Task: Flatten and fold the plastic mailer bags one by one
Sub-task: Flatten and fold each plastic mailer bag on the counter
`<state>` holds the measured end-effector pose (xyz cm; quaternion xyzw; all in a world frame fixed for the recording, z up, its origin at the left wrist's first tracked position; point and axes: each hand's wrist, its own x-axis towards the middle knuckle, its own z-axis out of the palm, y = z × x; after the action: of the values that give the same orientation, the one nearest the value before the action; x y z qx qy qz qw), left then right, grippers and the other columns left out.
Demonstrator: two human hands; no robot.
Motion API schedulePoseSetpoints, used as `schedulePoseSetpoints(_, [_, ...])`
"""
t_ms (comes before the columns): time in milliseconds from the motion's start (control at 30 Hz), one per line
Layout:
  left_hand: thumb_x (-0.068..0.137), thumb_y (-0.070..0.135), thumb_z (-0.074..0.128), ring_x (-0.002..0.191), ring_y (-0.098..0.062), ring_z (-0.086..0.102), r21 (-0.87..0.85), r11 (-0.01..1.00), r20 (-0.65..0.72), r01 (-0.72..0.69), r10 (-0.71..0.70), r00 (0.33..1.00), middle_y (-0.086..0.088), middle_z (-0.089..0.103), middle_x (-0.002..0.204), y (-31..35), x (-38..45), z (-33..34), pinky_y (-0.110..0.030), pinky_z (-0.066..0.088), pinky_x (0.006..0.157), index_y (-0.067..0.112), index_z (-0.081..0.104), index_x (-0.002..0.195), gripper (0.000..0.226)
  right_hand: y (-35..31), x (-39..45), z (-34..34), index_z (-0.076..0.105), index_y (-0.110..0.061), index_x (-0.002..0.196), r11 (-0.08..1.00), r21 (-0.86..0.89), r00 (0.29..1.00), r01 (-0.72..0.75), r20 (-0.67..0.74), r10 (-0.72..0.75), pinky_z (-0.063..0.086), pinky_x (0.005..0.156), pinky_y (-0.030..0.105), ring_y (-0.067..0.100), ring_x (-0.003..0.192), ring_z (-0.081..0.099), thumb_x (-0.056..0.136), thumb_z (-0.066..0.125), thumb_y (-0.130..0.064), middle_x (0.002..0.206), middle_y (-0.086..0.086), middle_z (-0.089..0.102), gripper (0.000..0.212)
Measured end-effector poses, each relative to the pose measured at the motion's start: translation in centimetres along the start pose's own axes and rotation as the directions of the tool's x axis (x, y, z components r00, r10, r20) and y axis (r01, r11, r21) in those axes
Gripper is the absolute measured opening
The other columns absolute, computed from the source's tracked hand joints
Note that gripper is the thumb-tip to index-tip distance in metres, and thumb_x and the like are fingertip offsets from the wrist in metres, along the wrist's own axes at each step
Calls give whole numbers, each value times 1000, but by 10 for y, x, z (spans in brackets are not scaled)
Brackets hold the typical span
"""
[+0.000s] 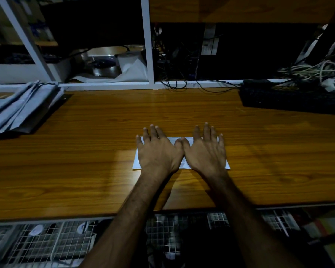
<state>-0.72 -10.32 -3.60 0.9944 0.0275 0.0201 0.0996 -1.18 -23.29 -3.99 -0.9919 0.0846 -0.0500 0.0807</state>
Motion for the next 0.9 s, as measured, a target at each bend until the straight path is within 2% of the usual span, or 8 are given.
schedulePoseSetpoints(133, [98, 74, 17, 160, -34, 3, 24, 1000, -13, 15, -15, 1000, -15, 8, 173, -6, 1, 0, -55, 4, 127, 5, 10, 165, 96, 4, -1, -4, 13, -19, 165, 1000, 5, 1000, -26, 16, 26, 1, 128, 52, 30, 160, 1, 104, 15, -68, 172, 16, 1, 78])
schedulePoseSetpoints(267, [101, 67, 18, 160, -34, 4, 17, 1000, -10, 16, -15, 1000, -14, 8, 173, -10, 2, 0, -57, 5, 127, 6, 11, 165, 88, 12, -2, -7, 10, -21, 166, 1000, -15, 1000, -18, 22, 18, 1, 128, 53, 31, 160, -2, 107, 15, -61, 172, 16, -2, 71])
schedulePoseSetpoints(600, [108, 46, 14, 160, -36, 2, 30, 1000, -1, 2, -2, 1000, -14, 6, 173, -40, -1, -9, -63, 4, 126, 11, 8, 165, 68, 50, -3, -11, 25, -20, 163, 1000, -14, 999, -15, -41, 15, 7, 127, 57, 33, 159, 9, 109, 22, -50, 172, 17, 10, 61])
schedulePoseSetpoints(900, [109, 46, 14, 159, -37, -1, 43, 999, 11, 13, -14, 1000, -14, 3, 173, -69, -7, -14, -65, 1, 125, 16, 4, 166, 65, 75, -5, -15, 28, -20, 162, 1000, -20, 999, -15, -45, 14, 10, 126, 57, 33, 158, 11, 110, 22, -46, 171, 16, 14, 58])
